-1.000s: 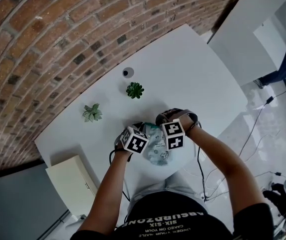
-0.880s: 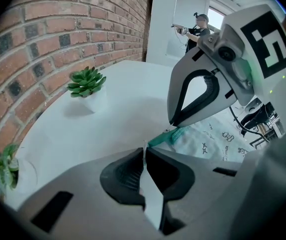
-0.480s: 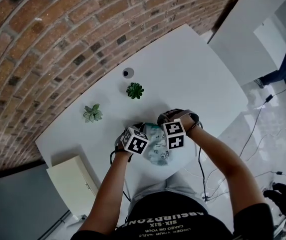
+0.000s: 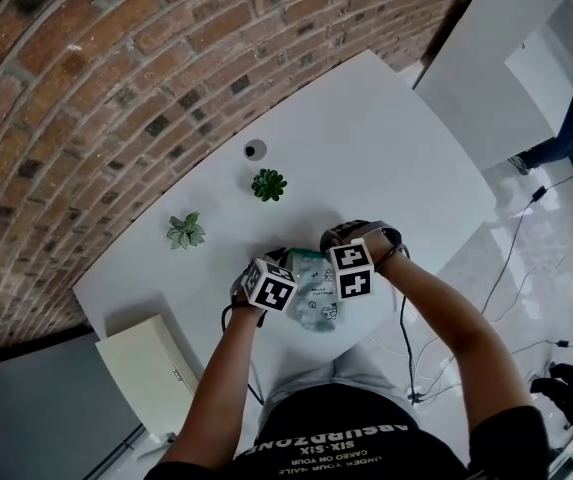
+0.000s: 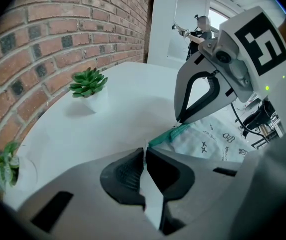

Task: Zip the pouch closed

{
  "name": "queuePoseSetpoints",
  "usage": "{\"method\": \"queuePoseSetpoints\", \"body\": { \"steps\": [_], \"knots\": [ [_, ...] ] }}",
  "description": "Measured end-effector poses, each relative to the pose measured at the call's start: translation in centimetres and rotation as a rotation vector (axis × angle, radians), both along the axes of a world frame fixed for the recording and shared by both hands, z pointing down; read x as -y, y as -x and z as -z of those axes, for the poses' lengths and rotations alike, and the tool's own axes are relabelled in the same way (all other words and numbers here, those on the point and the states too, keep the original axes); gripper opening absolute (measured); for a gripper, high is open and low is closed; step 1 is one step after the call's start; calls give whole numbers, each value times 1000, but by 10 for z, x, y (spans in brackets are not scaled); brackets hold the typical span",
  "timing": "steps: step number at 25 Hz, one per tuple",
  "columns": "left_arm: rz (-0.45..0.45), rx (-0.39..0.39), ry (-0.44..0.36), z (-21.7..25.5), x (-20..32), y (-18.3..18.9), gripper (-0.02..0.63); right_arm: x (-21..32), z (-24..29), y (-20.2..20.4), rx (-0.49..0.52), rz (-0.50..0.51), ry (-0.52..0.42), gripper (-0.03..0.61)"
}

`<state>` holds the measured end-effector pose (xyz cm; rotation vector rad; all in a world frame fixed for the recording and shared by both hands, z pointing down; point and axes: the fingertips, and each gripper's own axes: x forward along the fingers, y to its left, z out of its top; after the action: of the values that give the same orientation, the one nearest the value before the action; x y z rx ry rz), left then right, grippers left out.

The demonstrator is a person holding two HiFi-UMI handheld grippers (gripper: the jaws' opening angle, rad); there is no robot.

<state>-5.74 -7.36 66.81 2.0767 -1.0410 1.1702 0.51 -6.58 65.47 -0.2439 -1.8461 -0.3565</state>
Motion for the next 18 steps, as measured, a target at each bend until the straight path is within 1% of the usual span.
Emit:
{"method": "queuePoseSetpoints", "body": {
  "steps": [8, 15, 18],
  "knots": [
    [0, 11, 0, 0, 0, -1, 23, -1, 2, -4, 8, -15, 2, 2],
    [2, -2, 15, 0, 0, 0, 23, -1, 4, -4, 2, -19, -8, 2],
    [-2, 3, 16, 0, 0, -1, 23, -1, 4, -4, -6, -17, -15, 2]
  ]
}}
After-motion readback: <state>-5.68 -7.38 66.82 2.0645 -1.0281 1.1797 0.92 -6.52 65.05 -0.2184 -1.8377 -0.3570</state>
